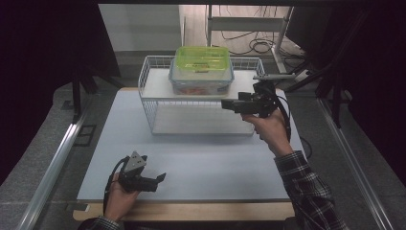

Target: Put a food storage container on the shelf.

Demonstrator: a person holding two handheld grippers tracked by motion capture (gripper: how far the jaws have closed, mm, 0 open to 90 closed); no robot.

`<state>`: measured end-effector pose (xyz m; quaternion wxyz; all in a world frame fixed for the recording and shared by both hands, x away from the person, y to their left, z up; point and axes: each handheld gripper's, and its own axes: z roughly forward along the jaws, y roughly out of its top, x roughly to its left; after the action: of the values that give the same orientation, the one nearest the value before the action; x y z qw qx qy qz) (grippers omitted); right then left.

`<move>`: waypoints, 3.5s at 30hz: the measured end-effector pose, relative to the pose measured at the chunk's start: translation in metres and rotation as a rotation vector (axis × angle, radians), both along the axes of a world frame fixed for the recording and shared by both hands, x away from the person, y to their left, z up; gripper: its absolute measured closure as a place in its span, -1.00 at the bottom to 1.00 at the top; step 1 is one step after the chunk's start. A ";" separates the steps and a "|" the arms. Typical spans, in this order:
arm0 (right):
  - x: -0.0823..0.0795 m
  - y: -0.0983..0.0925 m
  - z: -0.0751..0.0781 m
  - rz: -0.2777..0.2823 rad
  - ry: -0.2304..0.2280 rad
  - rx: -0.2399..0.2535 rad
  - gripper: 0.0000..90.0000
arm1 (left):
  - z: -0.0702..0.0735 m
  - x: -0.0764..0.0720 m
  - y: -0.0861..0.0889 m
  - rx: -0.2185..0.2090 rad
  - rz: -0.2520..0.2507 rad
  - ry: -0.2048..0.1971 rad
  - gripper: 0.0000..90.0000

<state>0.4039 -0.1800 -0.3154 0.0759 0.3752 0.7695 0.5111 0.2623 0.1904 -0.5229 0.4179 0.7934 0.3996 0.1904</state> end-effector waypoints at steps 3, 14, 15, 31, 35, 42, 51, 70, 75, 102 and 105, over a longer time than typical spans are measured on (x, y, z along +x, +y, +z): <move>-0.002 -0.001 -0.004 0.002 -0.001 -0.016 -0.74 | 0.000 0.000 0.000 -0.003 0.000 -0.001 -0.91; -0.010 -0.003 -0.018 0.005 -0.005 -0.069 -0.79 | 0.002 0.000 0.001 -0.044 -0.018 -0.003 -0.93; -0.011 -0.004 -0.019 0.006 -0.009 -0.071 -0.80 | 0.002 0.000 0.001 -0.043 -0.018 -0.003 -0.93; -0.018 -0.006 -0.048 0.017 -0.021 -0.143 -0.86 | 0.001 0.000 0.000 -0.030 -0.021 -0.002 -0.93; -0.020 -0.006 -0.056 0.023 -0.034 -0.166 -0.88 | 0.001 0.000 0.000 -0.026 -0.022 -0.001 -0.93; -0.022 -0.006 -0.071 0.034 -0.039 -0.192 -0.90 | 0.000 0.000 0.000 -0.023 -0.021 -0.001 -0.93; -0.025 -0.010 -0.087 0.026 -0.036 -0.214 -0.92 | 0.000 0.000 -0.001 -0.022 -0.021 0.001 -0.93; -0.040 -0.018 -0.120 0.015 -0.085 -0.258 -0.93 | -0.001 0.000 -0.002 -0.009 -0.022 0.004 -0.93; -0.042 -0.021 -0.128 0.003 -0.092 -0.257 -0.96 | -0.001 0.000 -0.002 -0.006 -0.022 0.002 -0.93; -0.068 -0.039 -0.147 -0.022 -0.100 -0.303 -1.00 | -0.002 0.000 -0.003 -0.002 -0.030 -0.006 -0.93; -0.070 -0.042 -0.149 -0.027 -0.101 -0.306 -1.00 | -0.001 0.000 -0.003 -0.002 -0.029 -0.007 -0.93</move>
<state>0.3343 -0.2221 -0.4646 0.1775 0.3433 0.8285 0.4052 0.2619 0.1876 -0.5242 0.4229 0.7980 0.3867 0.1864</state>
